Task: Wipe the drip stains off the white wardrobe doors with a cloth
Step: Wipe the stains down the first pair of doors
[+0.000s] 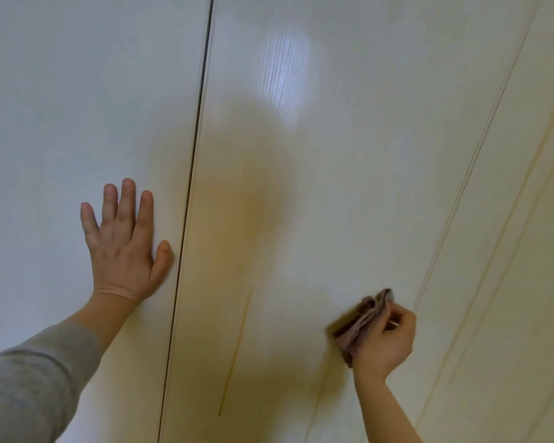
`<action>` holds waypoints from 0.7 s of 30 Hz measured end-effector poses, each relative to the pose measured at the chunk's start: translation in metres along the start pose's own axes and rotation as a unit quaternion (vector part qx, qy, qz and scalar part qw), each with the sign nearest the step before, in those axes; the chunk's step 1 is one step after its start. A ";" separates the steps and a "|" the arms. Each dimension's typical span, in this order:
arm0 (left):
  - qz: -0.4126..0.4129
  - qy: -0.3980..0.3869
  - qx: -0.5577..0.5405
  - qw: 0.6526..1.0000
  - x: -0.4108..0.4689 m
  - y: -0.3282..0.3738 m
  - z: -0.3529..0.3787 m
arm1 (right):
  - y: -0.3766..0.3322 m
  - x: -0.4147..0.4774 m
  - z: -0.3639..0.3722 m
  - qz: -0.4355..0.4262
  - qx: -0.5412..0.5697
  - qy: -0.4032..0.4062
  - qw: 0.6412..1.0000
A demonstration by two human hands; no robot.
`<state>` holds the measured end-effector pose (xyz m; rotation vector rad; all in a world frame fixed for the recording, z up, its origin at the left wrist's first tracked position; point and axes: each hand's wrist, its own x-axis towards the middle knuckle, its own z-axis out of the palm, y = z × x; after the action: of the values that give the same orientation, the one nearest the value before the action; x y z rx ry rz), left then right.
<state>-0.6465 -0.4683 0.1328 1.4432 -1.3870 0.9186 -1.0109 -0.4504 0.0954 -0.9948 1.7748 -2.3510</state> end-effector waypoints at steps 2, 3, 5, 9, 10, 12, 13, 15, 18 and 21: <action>0.000 0.000 0.000 1.000 0.000 0.000 0.000 | -0.027 -0.020 0.004 0.057 0.082 -0.032 0.994; 0.000 -0.002 0.001 1.000 0.000 0.000 0.000 | -0.039 -0.032 0.004 0.106 0.128 -0.060 0.984; -0.002 -0.006 0.001 1.000 0.001 0.001 0.000 | -0.056 -0.058 -0.001 0.236 0.246 -0.188 0.921; 0.000 -0.018 -0.004 1.000 0.001 0.002 -0.005 | -0.053 -0.113 -0.016 0.445 0.255 -0.413 0.752; 0.000 -0.021 -0.005 1.000 0.000 0.003 -0.006 | -0.050 -0.122 -0.019 0.529 0.252 -0.402 0.703; 0.000 -0.034 0.000 0.999 -0.002 0.003 -0.007 | -0.055 -0.135 -0.021 0.650 0.280 -0.335 0.622; -0.001 -0.042 0.003 0.999 -0.002 0.003 -0.008 | -0.058 -0.137 -0.023 0.664 0.283 -0.327 0.610; 0.000 -0.053 0.004 0.999 -0.004 0.003 -0.011 | -0.057 -0.140 -0.026 0.681 0.278 -0.325 0.594; -0.004 -0.065 -0.014 0.998 -0.003 0.006 -0.021 | -0.056 -0.136 -0.026 0.690 0.282 -0.350 0.568; -0.011 -0.081 -0.033 0.996 -0.007 0.009 -0.032 | -0.059 -0.129 -0.035 0.678 0.308 -0.392 0.540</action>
<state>-0.6539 -0.4352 0.1370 1.5067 -1.5022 0.7488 -0.9059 -0.3493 0.0818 -0.1625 0.6041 -0.9444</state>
